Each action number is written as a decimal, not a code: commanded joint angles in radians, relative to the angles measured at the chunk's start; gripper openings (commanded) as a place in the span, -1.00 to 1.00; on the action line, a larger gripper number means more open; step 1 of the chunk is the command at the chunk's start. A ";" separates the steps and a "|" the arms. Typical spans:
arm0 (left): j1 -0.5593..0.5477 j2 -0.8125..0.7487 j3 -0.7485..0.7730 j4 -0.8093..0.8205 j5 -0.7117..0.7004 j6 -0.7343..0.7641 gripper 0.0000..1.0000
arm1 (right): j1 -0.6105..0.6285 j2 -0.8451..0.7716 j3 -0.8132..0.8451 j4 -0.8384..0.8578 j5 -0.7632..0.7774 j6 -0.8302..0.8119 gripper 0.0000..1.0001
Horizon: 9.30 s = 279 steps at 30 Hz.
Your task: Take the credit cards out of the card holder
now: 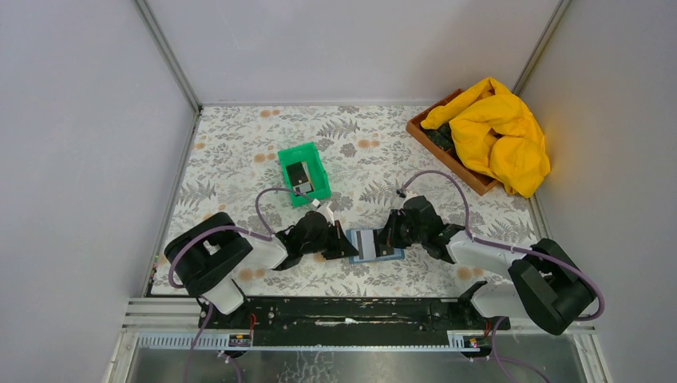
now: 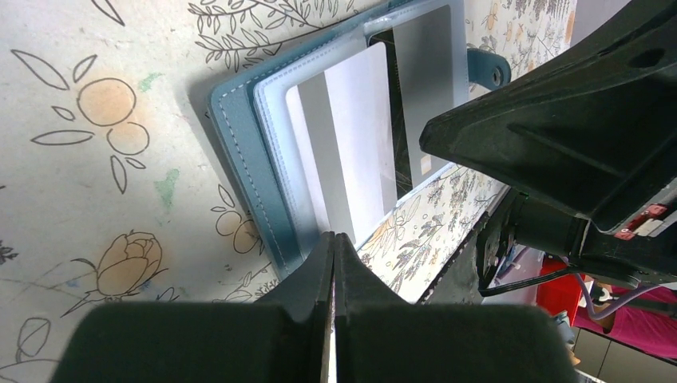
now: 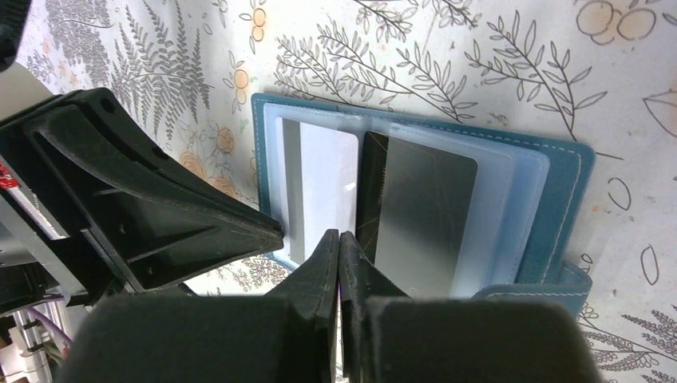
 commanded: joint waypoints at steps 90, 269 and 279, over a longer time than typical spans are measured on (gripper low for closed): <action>0.048 -0.725 0.099 -0.555 -0.658 0.369 0.50 | -0.031 0.319 0.684 -0.038 -0.078 -0.195 -1.00; -0.141 0.094 0.132 0.099 -0.210 0.011 -0.74 | 0.034 -0.166 -0.155 -0.099 0.189 -0.080 -1.00; -0.122 0.097 0.113 0.107 -0.212 0.005 -1.00 | 0.033 -0.157 -0.153 -0.099 0.199 -0.081 -1.00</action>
